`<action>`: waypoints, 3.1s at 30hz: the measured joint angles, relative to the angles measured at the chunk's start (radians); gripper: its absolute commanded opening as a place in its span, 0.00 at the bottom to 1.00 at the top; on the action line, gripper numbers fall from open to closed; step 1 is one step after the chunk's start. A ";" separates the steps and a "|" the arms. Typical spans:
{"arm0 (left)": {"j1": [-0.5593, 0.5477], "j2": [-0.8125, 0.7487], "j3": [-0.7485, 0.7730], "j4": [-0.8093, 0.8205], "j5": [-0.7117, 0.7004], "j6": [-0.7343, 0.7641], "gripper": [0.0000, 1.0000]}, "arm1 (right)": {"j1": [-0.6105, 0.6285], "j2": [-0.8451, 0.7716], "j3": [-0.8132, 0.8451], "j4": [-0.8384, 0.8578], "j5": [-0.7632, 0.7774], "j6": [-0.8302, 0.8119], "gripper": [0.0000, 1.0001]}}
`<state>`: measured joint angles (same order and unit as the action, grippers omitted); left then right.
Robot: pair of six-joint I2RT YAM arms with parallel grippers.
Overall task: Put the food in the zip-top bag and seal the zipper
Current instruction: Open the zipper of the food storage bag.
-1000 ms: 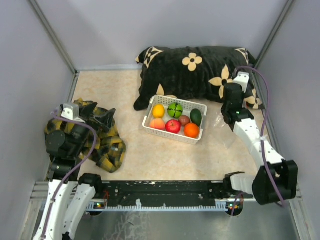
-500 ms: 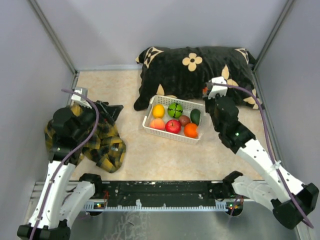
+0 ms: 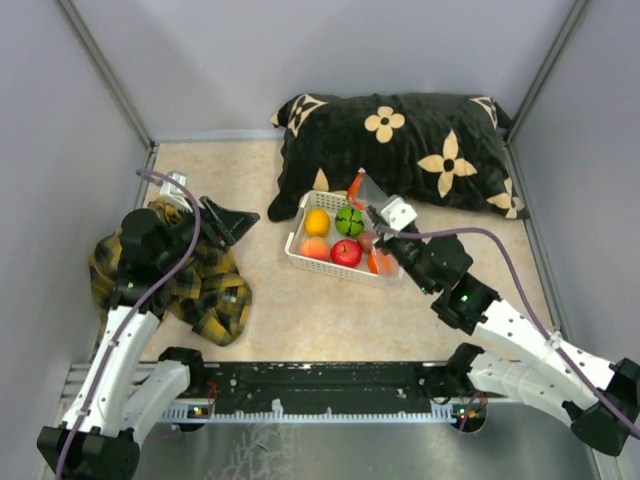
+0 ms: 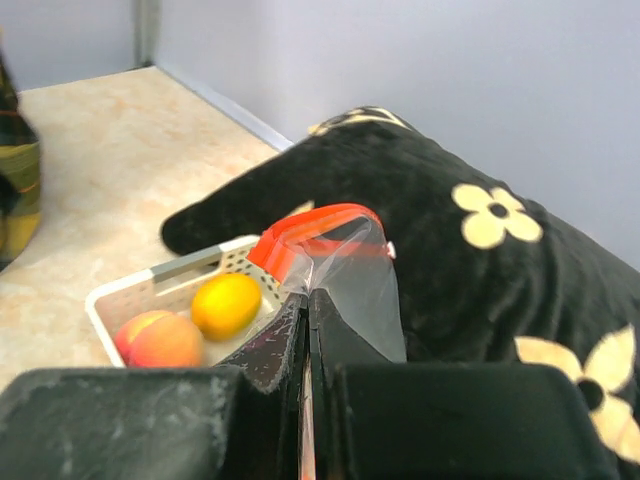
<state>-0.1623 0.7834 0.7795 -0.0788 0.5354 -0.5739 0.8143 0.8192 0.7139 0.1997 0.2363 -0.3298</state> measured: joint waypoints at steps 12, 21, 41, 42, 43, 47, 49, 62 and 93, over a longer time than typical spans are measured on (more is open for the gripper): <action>-0.043 0.054 -0.133 0.245 0.027 -0.293 0.85 | 0.112 0.048 -0.177 0.325 -0.209 -0.187 0.00; -0.145 0.158 -0.155 0.367 0.019 -0.364 0.73 | 0.171 0.119 -0.177 0.450 -0.291 -0.231 0.00; -0.184 0.286 -0.158 0.478 0.000 -0.394 0.45 | 0.202 0.192 -0.176 0.496 -0.348 -0.273 0.00; -0.188 0.292 -0.159 0.481 0.000 -0.394 0.45 | 0.203 0.194 -0.176 0.497 -0.348 -0.274 0.00; -0.191 0.297 -0.161 0.484 0.000 -0.394 0.45 | 0.204 0.196 -0.176 0.499 -0.348 -0.275 0.00; -0.198 0.304 -0.186 0.491 -0.002 -0.394 0.41 | 0.207 0.198 -0.176 0.510 -0.352 -0.282 0.00; -0.200 0.304 -0.196 0.490 -0.005 -0.394 0.34 | 0.209 0.198 -0.175 0.510 -0.352 -0.286 0.00; -0.202 0.207 0.005 0.182 -0.140 -0.139 0.00 | 0.213 0.197 -0.175 0.484 -0.364 -0.251 0.37; -0.310 0.275 0.347 -0.581 -0.494 0.391 0.00 | 0.214 0.543 0.219 0.253 -0.238 0.603 0.72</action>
<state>-0.4721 1.0588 1.1263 -0.6601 0.0410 -0.1833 1.0279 1.3621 0.9325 0.4526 -0.0021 0.2729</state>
